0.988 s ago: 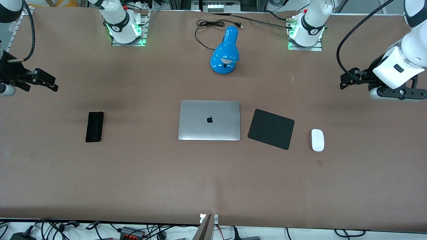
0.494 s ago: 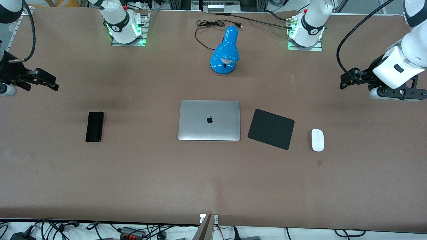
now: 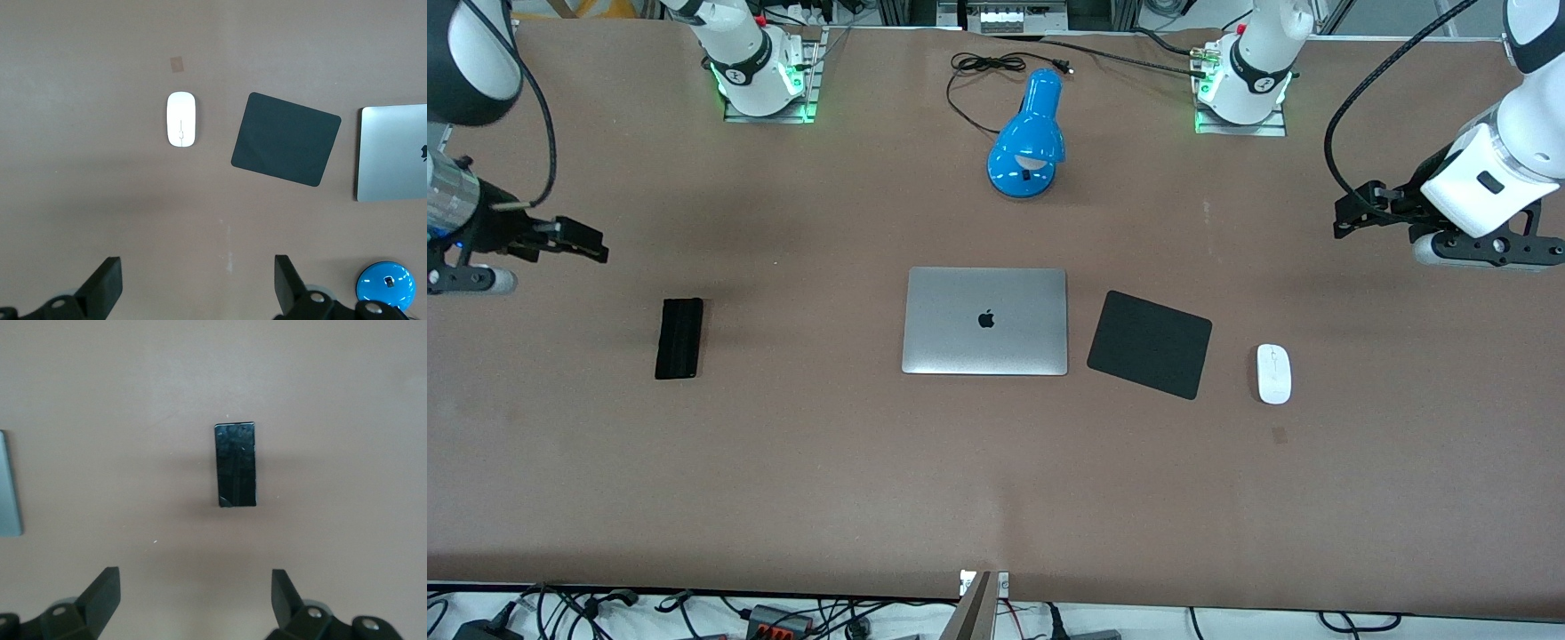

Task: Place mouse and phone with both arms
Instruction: 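Lower the right gripper to the black phone while the left gripper reaches the mouse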

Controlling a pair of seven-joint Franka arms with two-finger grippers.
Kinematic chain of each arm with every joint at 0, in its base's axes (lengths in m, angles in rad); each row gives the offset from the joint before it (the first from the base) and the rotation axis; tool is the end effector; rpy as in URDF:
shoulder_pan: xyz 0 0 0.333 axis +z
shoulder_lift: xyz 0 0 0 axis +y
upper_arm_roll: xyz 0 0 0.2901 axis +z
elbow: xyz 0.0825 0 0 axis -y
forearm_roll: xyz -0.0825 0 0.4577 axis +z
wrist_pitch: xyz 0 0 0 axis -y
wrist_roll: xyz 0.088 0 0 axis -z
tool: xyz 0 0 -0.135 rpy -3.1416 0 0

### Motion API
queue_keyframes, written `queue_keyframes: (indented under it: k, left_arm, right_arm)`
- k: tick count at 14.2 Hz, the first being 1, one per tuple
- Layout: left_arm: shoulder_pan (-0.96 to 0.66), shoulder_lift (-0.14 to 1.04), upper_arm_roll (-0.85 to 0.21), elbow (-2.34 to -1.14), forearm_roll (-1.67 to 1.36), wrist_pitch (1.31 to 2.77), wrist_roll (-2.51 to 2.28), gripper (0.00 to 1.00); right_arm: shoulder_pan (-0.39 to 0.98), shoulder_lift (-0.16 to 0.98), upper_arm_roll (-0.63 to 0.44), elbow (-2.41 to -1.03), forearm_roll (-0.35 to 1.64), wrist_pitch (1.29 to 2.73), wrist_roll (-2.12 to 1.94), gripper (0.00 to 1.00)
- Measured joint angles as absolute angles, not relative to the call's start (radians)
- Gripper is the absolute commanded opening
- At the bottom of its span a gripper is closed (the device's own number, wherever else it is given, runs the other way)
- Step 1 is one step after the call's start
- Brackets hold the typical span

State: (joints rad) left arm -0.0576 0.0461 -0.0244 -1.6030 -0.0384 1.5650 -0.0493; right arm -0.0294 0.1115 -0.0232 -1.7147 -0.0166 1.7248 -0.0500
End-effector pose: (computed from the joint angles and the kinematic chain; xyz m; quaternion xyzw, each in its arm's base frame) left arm 0.6323 -0.0570 0.5236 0.9988 -0.0156 -0.0432 0.0170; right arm 0.6509 -0.0359 0.4331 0.9987 0.0004 -0.0511 0.0068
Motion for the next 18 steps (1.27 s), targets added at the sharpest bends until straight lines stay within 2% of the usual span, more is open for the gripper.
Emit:
queue_keyframes:
  k: [6,14,18]
  left_arm:
    - [-0.051,0.140,-0.017,-1.572,-0.038,1.571,-0.049,1.00]
    - [-0.055,0.408,-0.020,-1.556,-0.038,1.653,-0.049,1.00]
    - [-0.052,0.550,-0.017,-1.549,-0.038,1.672,-0.049,1.00]
  right_arm:
    - [-0.022,0.244,-0.019,-1.722,-0.059,1.829,-0.049,1.00]
    - [-0.067,0.476,-0.029,-1.789,-0.062,2.032,-0.049,1.00]
    - [-0.099,0.505,-0.029,-1.853,-0.062,2.122,-0.054,1.00]
